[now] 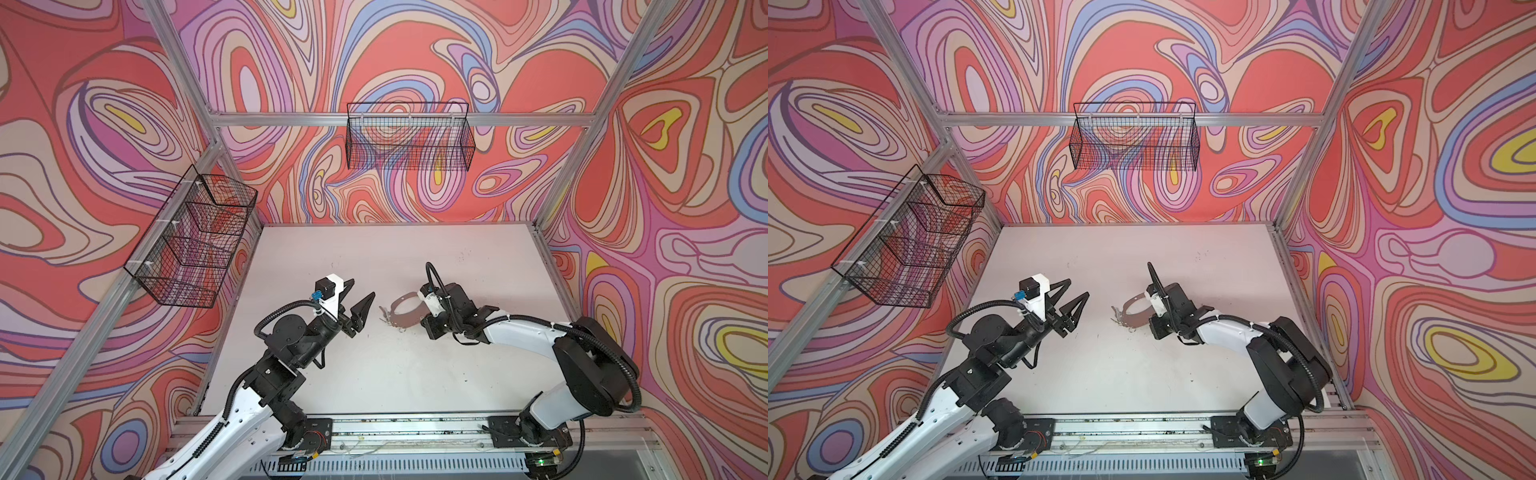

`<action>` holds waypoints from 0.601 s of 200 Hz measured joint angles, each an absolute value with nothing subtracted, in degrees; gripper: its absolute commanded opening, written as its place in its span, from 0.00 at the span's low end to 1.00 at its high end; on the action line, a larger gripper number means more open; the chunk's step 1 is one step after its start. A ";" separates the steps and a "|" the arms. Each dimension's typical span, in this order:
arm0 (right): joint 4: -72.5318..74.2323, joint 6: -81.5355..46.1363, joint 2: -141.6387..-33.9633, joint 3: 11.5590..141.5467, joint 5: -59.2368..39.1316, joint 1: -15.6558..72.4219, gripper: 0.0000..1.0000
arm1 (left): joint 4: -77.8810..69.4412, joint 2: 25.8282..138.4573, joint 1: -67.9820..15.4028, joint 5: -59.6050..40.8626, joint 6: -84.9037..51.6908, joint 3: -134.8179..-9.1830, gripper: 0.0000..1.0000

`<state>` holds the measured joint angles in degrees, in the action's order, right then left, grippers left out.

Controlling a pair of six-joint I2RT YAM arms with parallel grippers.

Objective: Put the keys on the keyring

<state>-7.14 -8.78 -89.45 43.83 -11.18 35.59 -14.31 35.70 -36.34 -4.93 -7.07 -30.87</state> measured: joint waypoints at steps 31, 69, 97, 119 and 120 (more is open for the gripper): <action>-7.84 -11.79 -89.21 41.17 -11.86 35.59 0.00 | -14.31 35.79 -36.34 -4.97 -7.14 -30.87 0.66; -8.95 -15.86 -87.22 38.00 -12.71 35.59 0.08 | -14.09 36.27 -36.34 -5.10 -7.31 -30.87 0.66; -9.54 -18.63 -84.05 36.05 -13.39 35.59 0.11 | -13.87 36.40 -36.34 -5.13 -7.57 -30.87 0.66; -9.87 -20.67 -82.08 34.39 -13.54 35.59 0.22 | -13.87 36.67 -36.34 -5.37 -7.75 -30.87 0.66; -9.91 -20.60 -82.02 34.28 -13.54 35.59 0.22 | -13.87 36.69 -36.34 -5.39 -7.75 -30.87 0.66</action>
